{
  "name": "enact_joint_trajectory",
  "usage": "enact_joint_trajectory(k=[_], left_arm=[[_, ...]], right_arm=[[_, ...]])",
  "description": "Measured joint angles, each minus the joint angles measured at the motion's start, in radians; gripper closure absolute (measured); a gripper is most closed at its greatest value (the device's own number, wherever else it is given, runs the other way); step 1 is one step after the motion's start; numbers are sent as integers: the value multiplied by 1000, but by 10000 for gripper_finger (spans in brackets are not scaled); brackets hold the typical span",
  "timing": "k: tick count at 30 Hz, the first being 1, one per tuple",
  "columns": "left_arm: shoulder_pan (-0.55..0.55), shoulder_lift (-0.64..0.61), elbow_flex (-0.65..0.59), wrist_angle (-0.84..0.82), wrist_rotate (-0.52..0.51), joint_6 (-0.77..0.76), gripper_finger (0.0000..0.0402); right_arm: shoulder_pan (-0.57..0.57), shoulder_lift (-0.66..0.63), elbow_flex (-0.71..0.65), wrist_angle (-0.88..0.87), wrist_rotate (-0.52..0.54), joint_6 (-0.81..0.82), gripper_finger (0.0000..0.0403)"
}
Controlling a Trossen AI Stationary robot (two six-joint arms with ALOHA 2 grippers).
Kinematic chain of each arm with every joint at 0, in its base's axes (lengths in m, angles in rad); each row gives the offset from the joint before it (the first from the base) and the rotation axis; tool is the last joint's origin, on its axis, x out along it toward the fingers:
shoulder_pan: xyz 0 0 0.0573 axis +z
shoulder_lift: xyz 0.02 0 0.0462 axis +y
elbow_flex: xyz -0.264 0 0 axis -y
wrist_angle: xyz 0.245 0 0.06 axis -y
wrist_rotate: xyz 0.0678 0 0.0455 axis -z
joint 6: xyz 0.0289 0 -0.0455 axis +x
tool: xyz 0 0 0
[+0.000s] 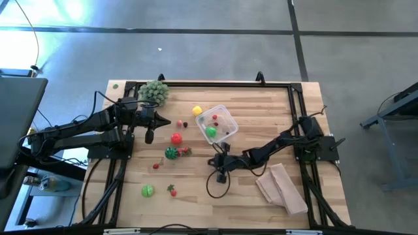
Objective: Pick and placing Produce into tupperware
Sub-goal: Put the blueberry into the the transparent bin
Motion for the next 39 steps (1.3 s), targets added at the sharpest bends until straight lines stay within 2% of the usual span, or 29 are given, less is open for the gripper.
enact_joint_trajectory(k=[7, 13, 18, 22, 25, 29, 34, 39], left_arm=[[0, 0, 0, 0, 0, 0, 401], [0, 0, 0, 0, 0, 0, 401], [0, 0, 0, 0, 0, 0, 401], [0, 0, 0, 0, 0, 0, 401], [0, 0, 0, 0, 0, 0, 401], [0, 0, 0, 0, 0, 0, 401], [0, 0, 0, 0, 0, 0, 401], [0, 0, 0, 0, 0, 0, 401]], right_arm=[[36, -196, 2, -1, 18, -167, 356], [32, -414, 3, -19, 97, -369, 356], [-42, -571, 4, -19, 114, -453, 356], [-142, -633, 5, -54, 113, -473, 356], [-245, -639, 6, -142, 56, -401, 356], [-390, -590, 31, -346, -83, -232, 356], [-526, -460, 138, -668, -228, -142, 356], [-572, -281, 294, -861, -282, -159, 356]])
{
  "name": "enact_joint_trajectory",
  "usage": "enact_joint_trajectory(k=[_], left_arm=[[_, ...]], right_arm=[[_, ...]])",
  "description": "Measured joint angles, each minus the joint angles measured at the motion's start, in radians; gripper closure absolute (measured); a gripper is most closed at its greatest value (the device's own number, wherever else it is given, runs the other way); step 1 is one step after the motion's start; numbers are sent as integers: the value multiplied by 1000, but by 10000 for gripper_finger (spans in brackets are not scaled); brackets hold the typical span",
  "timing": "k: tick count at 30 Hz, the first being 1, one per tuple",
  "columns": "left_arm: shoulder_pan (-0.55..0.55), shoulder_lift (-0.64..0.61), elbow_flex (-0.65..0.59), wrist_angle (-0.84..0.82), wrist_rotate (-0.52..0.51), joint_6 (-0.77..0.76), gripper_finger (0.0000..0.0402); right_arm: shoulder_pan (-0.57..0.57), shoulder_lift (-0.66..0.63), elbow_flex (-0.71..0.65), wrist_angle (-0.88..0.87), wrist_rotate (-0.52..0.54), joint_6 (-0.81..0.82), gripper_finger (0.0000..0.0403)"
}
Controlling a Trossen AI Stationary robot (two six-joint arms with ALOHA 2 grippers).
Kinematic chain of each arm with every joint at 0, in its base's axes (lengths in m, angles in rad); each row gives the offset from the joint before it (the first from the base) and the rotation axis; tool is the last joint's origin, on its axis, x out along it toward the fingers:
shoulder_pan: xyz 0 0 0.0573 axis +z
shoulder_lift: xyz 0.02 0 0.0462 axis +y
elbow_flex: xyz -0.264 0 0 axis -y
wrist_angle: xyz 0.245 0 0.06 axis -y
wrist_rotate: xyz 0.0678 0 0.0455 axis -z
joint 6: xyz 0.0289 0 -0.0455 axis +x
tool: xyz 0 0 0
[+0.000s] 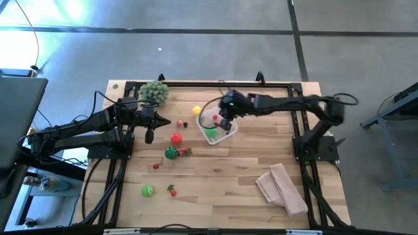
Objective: Pick and placing Produce into tupperware
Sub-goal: Put the blueberry into the the transparent bin
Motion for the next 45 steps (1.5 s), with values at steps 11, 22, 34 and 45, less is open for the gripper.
enact_joint_trajectory(k=[11, 22, 34, 45], left_arm=[[0, 0, 0, 0, 0, 0, 401], [0, 0, 0, 0, 0, 0, 401], [0, 0, 0, 0, 0, 0, 401], [0, 0, 0, 0, 0, 0, 401]], right_arm=[[2, 279, 260, -159, -66, -22, 356], [-7, 327, 266, -179, -111, -45, 356], [-7, 327, 265, -229, -114, -66, 356], [-7, 327, 265, -228, -114, -81, 320]])
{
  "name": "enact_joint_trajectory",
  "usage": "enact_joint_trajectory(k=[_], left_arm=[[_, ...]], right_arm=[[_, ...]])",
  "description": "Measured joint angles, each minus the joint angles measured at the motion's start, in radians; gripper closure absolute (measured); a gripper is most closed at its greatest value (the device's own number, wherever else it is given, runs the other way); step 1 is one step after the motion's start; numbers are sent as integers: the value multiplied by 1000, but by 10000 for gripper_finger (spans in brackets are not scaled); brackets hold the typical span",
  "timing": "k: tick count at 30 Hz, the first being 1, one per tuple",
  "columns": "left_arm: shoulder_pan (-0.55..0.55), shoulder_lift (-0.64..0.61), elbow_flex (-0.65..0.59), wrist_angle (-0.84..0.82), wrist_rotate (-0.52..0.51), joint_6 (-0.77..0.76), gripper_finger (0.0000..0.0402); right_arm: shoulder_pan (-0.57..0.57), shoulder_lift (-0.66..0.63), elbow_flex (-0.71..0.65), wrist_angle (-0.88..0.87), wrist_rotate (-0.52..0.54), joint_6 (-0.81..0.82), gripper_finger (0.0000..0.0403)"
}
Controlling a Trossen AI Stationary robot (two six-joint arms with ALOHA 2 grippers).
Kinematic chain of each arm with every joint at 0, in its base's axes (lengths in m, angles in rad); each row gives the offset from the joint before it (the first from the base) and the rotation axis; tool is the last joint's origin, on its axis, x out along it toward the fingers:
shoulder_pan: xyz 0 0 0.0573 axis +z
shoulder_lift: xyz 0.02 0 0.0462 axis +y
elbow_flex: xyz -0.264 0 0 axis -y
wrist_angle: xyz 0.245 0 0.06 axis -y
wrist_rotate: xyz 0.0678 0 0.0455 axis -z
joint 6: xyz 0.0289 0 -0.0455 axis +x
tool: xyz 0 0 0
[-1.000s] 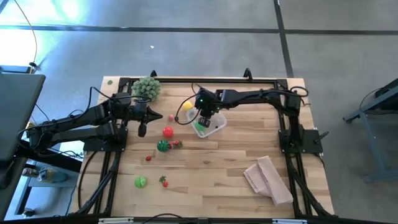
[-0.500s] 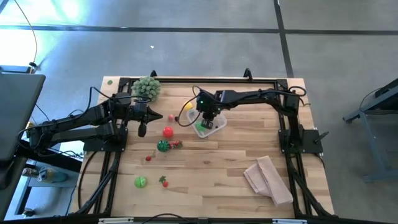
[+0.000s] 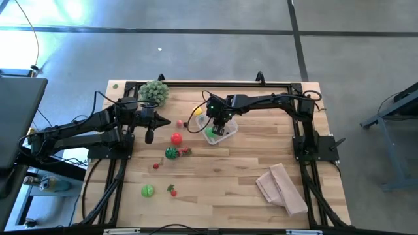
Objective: Pick and placing Produce into tupperware
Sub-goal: Put the blueberry into the the transparent bin, then adjust the transparent bin
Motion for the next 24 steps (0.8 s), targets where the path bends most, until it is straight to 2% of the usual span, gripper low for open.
enact_joint_trajectory(k=[10, 24], left_arm=[[0, 0, 0, 0, 0, 0, 401], [0, 0, 0, 0, 0, 0, 401]], right_arm=[[0, 0, 0, -2, 15, -1, 293], [30, -80, 21, -197, 17, 3, 293]])
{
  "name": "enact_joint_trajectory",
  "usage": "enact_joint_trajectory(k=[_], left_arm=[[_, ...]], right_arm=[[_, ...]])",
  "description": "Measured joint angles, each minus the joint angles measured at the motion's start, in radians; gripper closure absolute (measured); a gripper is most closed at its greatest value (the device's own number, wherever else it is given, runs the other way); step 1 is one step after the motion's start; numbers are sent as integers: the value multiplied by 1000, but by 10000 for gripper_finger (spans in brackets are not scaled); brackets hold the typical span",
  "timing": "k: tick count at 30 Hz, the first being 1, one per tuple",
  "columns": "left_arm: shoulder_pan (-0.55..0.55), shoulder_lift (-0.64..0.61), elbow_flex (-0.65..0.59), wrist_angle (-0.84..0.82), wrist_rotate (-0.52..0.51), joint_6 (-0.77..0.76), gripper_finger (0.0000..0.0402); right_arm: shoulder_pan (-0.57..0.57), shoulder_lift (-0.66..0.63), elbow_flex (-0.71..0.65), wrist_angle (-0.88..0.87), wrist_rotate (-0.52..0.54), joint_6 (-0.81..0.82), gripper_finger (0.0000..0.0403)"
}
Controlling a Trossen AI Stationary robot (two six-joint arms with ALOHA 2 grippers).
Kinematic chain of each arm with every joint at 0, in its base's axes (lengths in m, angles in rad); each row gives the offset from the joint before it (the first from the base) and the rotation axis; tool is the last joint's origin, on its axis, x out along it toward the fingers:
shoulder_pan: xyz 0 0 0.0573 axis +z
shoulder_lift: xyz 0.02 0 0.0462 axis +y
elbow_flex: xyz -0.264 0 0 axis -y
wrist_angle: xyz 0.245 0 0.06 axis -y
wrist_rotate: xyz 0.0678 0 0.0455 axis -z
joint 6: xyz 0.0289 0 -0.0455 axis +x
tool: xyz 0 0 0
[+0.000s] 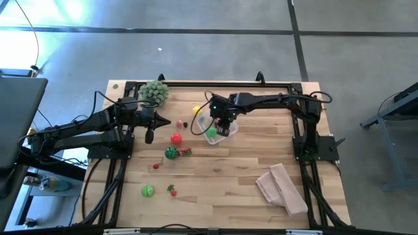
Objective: Pick and placing Produce into tupperware
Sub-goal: Adjust the transparent bin
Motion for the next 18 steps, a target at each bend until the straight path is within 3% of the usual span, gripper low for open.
enact_joint_trajectory(k=[6, 18], left_arm=[[0, 0, 0, 0, 0, 0, 401], [0, 0, 0, 0, 0, 0, 401]], right_arm=[[51, 1, 0, -82, 63, 12, 293], [131, 1, 0, -177, 73, 69, 293]])
